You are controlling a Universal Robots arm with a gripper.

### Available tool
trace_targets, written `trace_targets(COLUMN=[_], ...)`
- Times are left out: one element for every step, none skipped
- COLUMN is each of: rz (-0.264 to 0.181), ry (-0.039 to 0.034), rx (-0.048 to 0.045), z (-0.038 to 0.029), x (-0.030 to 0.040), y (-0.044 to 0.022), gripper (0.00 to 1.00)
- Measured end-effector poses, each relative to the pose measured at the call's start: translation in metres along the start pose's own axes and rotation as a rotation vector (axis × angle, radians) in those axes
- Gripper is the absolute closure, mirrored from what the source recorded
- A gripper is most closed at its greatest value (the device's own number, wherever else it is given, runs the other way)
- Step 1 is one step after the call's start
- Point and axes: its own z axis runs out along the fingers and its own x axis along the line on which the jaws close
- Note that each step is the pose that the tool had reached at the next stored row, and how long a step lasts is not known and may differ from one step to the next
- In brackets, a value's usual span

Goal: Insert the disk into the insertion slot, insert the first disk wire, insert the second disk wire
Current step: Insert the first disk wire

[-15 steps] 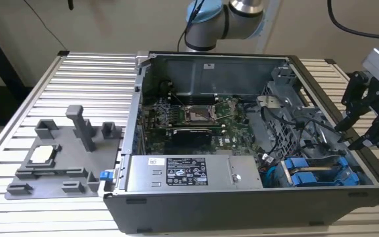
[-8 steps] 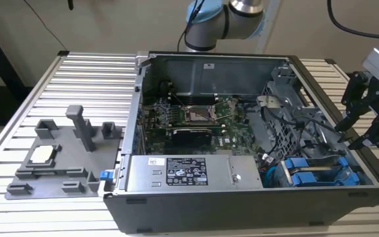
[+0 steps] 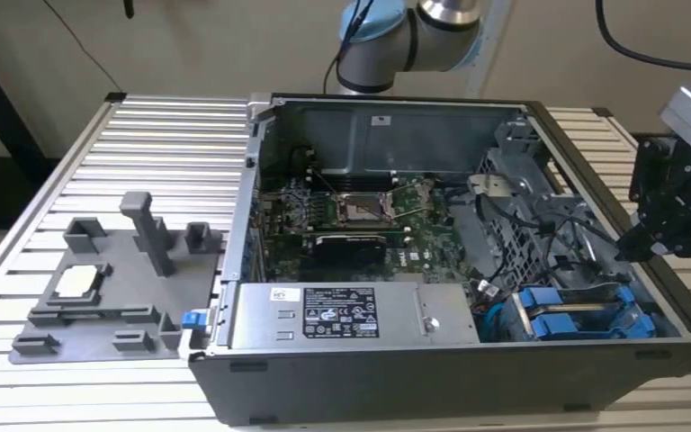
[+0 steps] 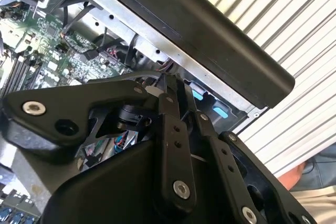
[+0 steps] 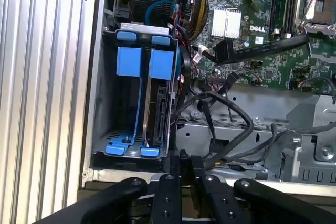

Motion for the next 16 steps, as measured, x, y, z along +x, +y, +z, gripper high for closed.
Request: trace_targets(rz=[0.000,0.000,0.000,0.000,0.000,0.000,0.000,0.000,0.000,0.000,0.000,-0.001,-0.001,-0.002,-0.003,-0.003], ry=[0.0000,0.0000,0.0000,0.0000,0.0000,0.0000,0.0000,0.0000,0.0003,0.0006,0.0013,0.0018,0.0024,0.0034,0.0043,0.0054], rx=[0.0000,0.0000,0.0000,0.0000,0.0000,0.0000,0.0000,0.0000,0.0000,0.0002,0.0050,0.0121,0.0203,0.0296,0.0400,0.0509], z=[0.0000,0.0000,0.0000,0.0000,0.0000,0.0000,0.0000,0.0000,0.0000,0.0001,0.0001,0.0003,0.0006,0.0007,0.0010,0.0013], x=[-0.0001,-0.0001,-0.0001,-0.0001,-0.0001,-0.0001,-0.0001,-0.0001,-0.0001,-0.0004,-0.0007,-0.0009,-0.0012,-0.0015,-0.0018,-0.0020], y=[0.0000,0.0000,0.0000,0.0000,0.0000,0.0000,0.0000,0.0000,0.0000,0.0012,0.0048,0.0081,0.0115,0.0149,0.0181,0.0213], gripper=[0.81,0.81,0.81,0.81,0.81,0.81,0.81,0.81,0.81,0.81,0.81,0.81,0.81,0.81,0.81,0.81])
